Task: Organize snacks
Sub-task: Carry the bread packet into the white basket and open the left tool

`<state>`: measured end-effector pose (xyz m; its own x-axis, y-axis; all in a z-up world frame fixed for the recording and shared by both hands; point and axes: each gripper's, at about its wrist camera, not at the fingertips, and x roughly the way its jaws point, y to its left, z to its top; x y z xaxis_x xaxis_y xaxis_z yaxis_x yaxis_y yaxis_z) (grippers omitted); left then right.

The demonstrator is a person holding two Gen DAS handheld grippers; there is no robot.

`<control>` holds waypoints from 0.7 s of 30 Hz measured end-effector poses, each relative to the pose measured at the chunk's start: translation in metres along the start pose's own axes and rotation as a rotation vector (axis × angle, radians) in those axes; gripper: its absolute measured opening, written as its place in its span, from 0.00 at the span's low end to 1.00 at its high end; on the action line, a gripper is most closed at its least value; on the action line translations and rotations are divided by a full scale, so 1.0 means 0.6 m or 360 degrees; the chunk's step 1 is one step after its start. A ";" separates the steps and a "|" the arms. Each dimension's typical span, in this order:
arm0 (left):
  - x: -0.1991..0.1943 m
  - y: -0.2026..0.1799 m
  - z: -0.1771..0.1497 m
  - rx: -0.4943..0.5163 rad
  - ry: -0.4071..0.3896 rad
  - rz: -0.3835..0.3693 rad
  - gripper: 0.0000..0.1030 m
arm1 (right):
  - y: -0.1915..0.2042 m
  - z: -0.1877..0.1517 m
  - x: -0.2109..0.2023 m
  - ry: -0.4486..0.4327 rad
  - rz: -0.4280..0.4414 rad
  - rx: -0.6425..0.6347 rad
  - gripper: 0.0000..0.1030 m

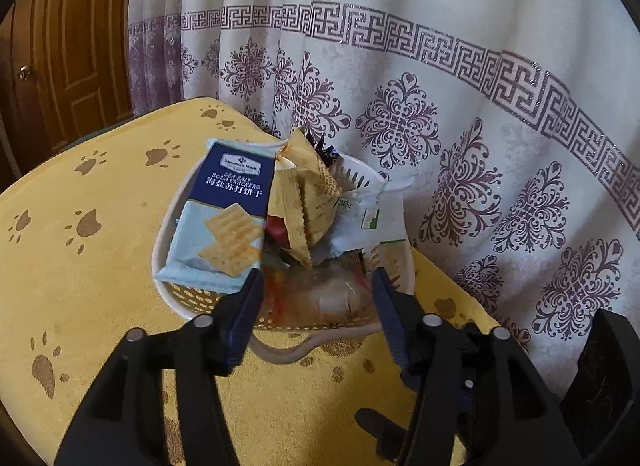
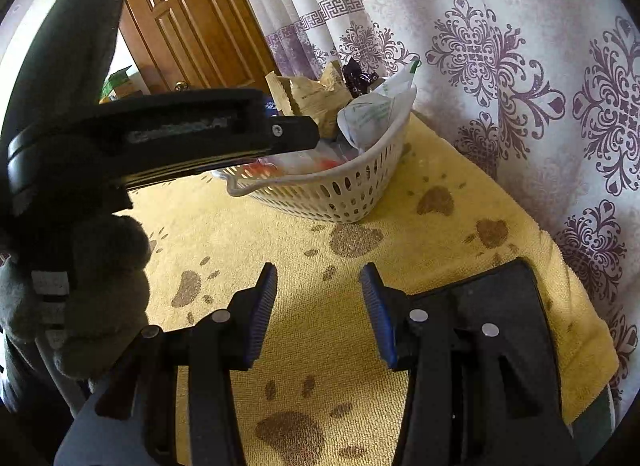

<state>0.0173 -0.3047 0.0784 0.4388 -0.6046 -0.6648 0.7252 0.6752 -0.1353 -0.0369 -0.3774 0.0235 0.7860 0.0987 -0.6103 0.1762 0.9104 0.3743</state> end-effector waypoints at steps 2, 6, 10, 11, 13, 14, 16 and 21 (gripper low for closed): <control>-0.012 -0.001 -0.001 0.0003 -0.0030 -0.0001 0.61 | 0.001 0.000 -0.001 -0.0002 -0.0004 -0.0001 0.44; -0.039 0.001 -0.007 0.0013 -0.0078 0.0020 0.65 | 0.003 -0.001 -0.001 -0.0003 -0.0022 -0.0008 0.44; -0.071 0.013 -0.020 0.0003 -0.0140 0.0070 0.71 | 0.004 0.001 0.000 -0.0004 -0.0049 -0.0006 0.48; -0.076 0.016 -0.022 0.0000 -0.0150 0.0094 0.73 | 0.004 0.002 -0.001 -0.0010 -0.0058 -0.0004 0.55; -0.088 0.023 -0.025 0.0006 -0.0173 0.0183 0.85 | 0.007 0.003 -0.004 -0.0025 -0.0078 -0.0009 0.58; -0.093 0.025 -0.026 0.0011 -0.0188 0.0238 0.88 | 0.009 0.004 -0.005 -0.0026 -0.0090 -0.0018 0.58; -0.102 0.031 -0.027 0.0017 -0.0212 0.0347 0.88 | 0.012 0.007 -0.006 -0.0032 -0.0117 -0.0025 0.59; -0.116 0.047 -0.025 0.0018 -0.0261 0.0531 0.89 | 0.016 0.018 -0.022 -0.0096 -0.0194 -0.0020 0.75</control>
<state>-0.0007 -0.2373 0.1102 0.7305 -0.4125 -0.5443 0.5334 0.8423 0.0776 -0.0394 -0.3746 0.0426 0.7936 -0.0370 -0.6074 0.2656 0.9191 0.2911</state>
